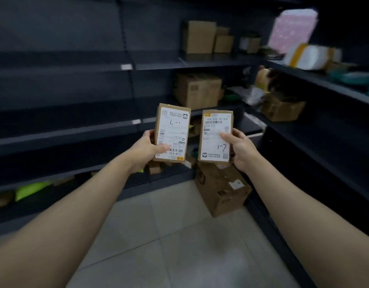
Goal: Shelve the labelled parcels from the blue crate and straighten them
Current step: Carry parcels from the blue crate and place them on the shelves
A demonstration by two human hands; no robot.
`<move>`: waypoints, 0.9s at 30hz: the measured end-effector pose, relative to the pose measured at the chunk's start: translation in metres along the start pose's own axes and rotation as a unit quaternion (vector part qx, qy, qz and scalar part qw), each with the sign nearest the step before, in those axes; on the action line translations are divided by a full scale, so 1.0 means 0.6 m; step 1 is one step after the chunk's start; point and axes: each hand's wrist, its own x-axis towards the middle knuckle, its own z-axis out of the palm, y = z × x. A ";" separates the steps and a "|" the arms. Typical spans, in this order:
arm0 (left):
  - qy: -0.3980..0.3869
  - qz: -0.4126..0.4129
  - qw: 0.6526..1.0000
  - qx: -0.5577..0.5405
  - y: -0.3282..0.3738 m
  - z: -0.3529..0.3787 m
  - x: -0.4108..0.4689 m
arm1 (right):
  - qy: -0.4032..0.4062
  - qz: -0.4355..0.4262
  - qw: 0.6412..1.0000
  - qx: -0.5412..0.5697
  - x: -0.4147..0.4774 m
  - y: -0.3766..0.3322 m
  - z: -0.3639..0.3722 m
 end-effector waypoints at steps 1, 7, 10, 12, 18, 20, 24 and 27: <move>0.026 -0.006 1.000 -0.003 -0.002 -0.030 -0.004 | -0.026 0.007 1.000 -0.009 0.020 0.002 0.035; 0.192 -0.015 0.981 -0.037 -0.023 -0.180 -0.056 | -0.168 0.056 0.983 -0.055 0.100 0.027 0.241; 0.263 -0.024 0.963 -0.056 -0.042 -0.244 -0.102 | -0.231 0.081 0.967 -0.071 0.101 0.053 0.339; 0.304 -0.031 0.950 -0.070 -0.054 -0.285 -0.133 | -0.272 0.097 0.953 -0.089 0.091 0.071 0.401; 0.383 -0.030 0.919 -0.089 -0.091 -0.442 -0.184 | -0.357 0.100 0.921 -0.117 0.071 0.116 0.605; 0.394 -0.034 0.914 -0.089 -0.108 -0.507 -0.197 | -0.370 0.103 0.915 -0.123 0.062 0.143 0.675; 0.411 -0.047 0.905 -0.099 -0.139 -0.650 -0.227 | -0.385 0.118 0.906 -0.133 0.043 0.200 0.814; 0.416 -0.070 0.902 -0.090 -0.153 -0.747 -0.241 | -0.393 0.117 0.901 -0.141 0.036 0.240 0.901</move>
